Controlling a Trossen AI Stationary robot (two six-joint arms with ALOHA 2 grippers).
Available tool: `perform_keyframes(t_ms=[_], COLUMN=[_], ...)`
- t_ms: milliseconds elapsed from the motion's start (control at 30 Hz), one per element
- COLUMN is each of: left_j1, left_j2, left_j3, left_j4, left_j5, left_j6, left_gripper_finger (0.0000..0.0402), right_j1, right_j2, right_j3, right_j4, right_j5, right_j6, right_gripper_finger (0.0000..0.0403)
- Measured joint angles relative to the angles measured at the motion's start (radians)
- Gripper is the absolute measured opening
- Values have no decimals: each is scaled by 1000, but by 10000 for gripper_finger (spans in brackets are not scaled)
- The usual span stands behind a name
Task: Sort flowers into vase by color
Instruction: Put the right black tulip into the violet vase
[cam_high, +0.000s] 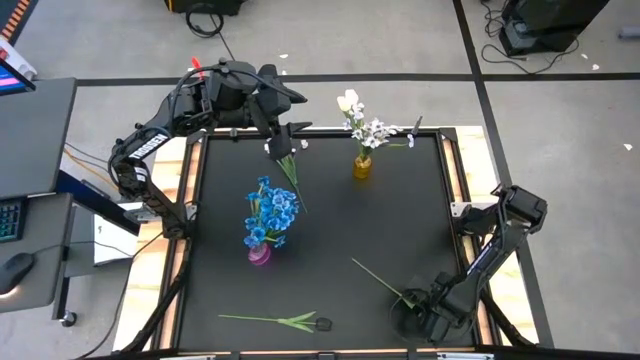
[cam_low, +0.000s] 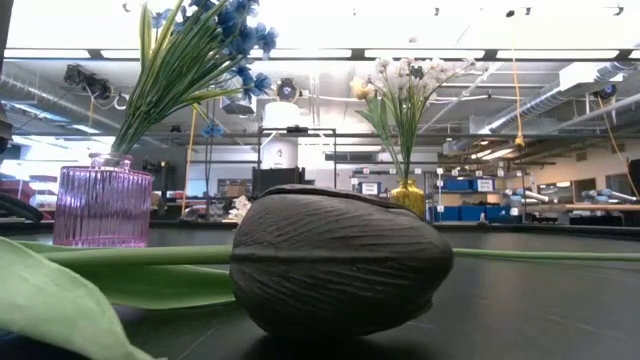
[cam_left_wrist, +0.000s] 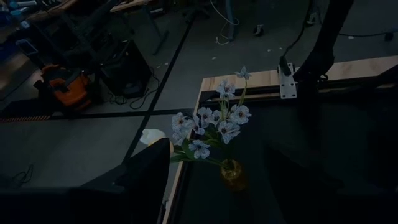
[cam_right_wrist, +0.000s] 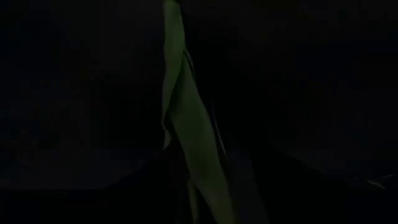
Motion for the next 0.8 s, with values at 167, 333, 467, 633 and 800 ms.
perform_keyframes(t_ms=[167, 333, 467, 633, 800], left_j1=[0, 0, 0, 0, 0], left_j2=[0, 0, 0, 0, 0], left_j3=[0, 0, 0, 0, 0], left_j4=[1, 0, 0, 0, 0], left_j5=[0, 0, 0, 0, 0], left_j6=[0, 0, 0, 0, 0], left_gripper_finger=[260, 261, 261, 261, 261], right_j1=[-1, -1, -1, -7, -42], right_j2=[-2, -2, -5, -12, -30], right_j3=[0, 0, 2, 14, 14], right_j4=[6, 17, 17, 12, 6], right_j5=[-17, -20, -23, -13, -13], right_j6=[0, 0, -6, -35, -103], right_gripper_finger=[170, 122, 84, 48, 26])
